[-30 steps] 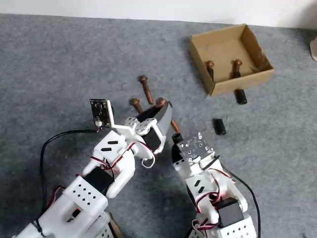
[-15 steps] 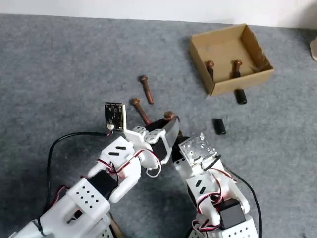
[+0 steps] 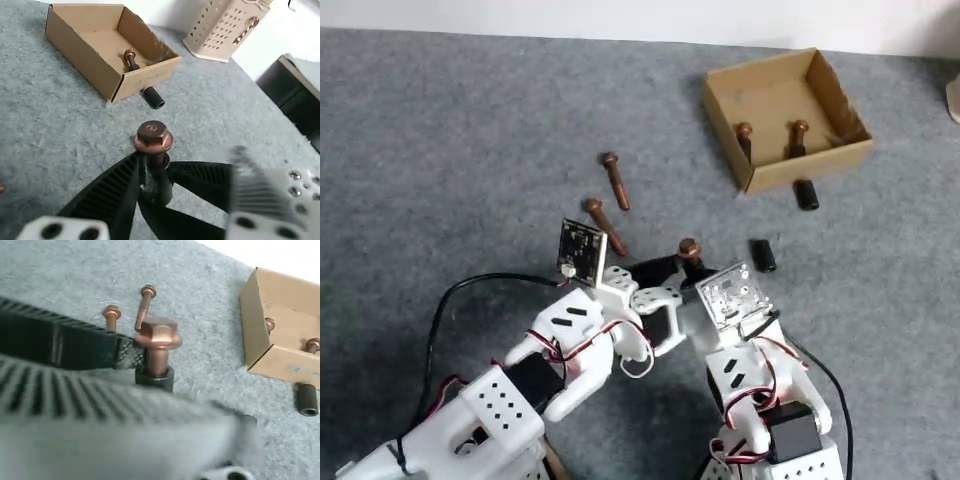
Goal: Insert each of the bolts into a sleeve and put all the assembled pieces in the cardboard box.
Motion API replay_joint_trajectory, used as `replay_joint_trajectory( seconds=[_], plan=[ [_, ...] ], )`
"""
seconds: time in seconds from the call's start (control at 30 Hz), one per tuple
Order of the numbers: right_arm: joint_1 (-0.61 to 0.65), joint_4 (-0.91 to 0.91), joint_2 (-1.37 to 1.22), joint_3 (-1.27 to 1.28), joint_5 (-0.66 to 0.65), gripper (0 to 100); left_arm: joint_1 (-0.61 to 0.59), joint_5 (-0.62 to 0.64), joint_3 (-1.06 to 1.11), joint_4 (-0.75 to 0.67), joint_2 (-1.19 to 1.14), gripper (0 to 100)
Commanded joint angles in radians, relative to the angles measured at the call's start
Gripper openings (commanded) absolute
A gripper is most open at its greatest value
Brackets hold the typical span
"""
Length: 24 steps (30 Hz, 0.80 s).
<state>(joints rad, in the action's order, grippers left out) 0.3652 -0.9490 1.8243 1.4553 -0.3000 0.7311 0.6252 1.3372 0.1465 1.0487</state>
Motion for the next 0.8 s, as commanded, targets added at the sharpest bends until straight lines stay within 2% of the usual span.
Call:
replay_joint_trajectory(
  seconds=[0.0, 0.17, 0.33, 0.47, 0.57, 0.67, 0.77],
  plan=[
    [-0.019, -0.001, 0.015, -0.071, 0.003, 0.5, 0.018, 0.012, -0.005, 0.023, 0.021, 55],
    [-0.081, -0.001, 0.012, -0.068, 0.003, 0.5, -0.021, 0.006, -0.031, 0.097, 0.03, 55],
    [-0.139, -0.001, 0.007, -0.068, 0.002, 0.5, -0.174, 0.006, -0.113, 0.192, 0.022, 55],
    [-0.15, -0.005, 0.004, -0.068, -0.068, 0.5, -0.318, 0.005, -0.142, 0.416, 0.028, 55],
    [-0.15, -0.008, 0.004, -0.068, -0.087, 0.5, -0.435, 0.005, -0.134, 0.529, 0.027, 55],
    [-0.15, -0.007, 0.002, -0.068, -0.089, 0.5, -0.522, 0.005, -0.128, 0.606, 0.022, 55],
    [-0.151, -0.01, -0.033, -0.077, -0.117, 0.5, -0.556, 0.003, -0.105, 0.617, 0.028, 55]
  ],
)
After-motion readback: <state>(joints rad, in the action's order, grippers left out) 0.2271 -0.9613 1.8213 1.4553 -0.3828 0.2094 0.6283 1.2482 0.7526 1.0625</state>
